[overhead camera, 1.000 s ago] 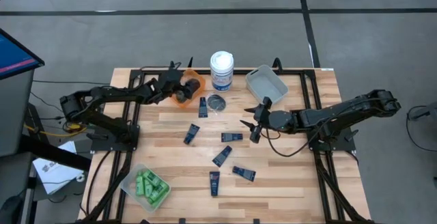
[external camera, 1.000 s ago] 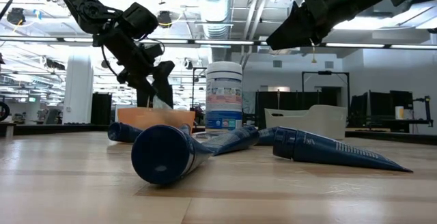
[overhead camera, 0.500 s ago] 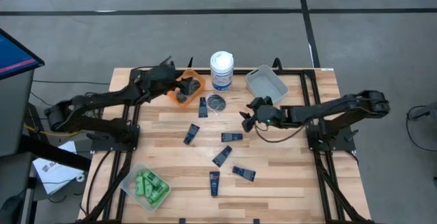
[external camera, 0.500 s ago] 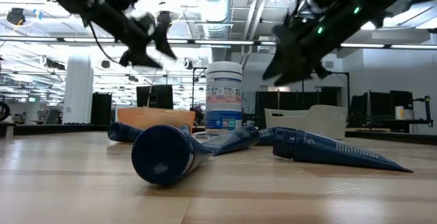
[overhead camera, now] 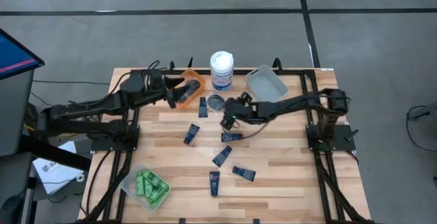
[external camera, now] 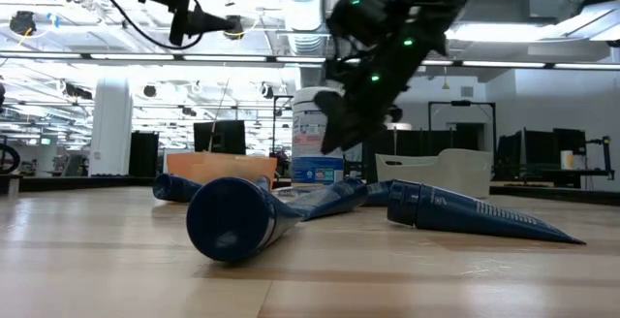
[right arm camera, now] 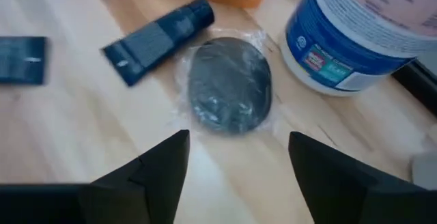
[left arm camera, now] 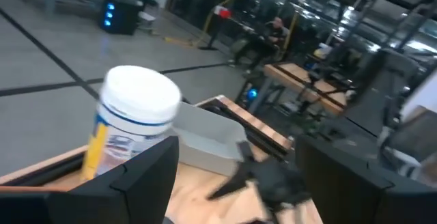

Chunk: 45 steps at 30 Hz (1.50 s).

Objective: Pick & Place Travel size toiletries
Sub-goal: Put the hair brush into the orange bin

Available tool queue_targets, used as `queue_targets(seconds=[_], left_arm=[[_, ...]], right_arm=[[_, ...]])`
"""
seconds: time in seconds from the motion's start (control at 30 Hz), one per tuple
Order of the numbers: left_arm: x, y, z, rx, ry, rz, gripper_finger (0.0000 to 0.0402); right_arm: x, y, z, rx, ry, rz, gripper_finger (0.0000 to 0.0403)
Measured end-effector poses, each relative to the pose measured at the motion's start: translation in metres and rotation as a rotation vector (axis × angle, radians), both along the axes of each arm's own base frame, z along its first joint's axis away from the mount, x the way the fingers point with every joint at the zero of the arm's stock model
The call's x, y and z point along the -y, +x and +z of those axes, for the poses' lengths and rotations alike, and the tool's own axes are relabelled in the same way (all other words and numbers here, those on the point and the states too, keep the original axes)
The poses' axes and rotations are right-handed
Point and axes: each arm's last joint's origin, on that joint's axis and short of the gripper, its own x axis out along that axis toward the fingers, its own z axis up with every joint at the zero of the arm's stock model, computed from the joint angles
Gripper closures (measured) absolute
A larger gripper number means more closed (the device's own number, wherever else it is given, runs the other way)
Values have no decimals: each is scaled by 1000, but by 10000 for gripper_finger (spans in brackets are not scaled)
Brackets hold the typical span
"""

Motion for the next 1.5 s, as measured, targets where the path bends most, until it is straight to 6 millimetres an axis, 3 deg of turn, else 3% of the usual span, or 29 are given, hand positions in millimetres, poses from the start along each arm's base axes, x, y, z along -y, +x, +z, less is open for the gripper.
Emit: queue_targets(seconds=[0.3, 0.6, 1.07, 1.2, 1.5], left_arm=[[12, 4, 0, -1, -1, -62, 112], [15, 5, 0, 0, -1, -78, 112], [15, 5, 0, 2, -5, -72, 112], [15, 5, -1, 1, -7, -72, 112], [15, 5, 0, 2, -7, -73, 112]], right_arm=[[38, 35, -5, -69, 73, -87, 117], [75, 33, -19, -66, 194, -145, 116], [79, 42, -51, -58, 300, -102, 120], [78, 42, -52, -59, 320, -95, 153], [77, 40, -54, -78, 337, -85, 315]])
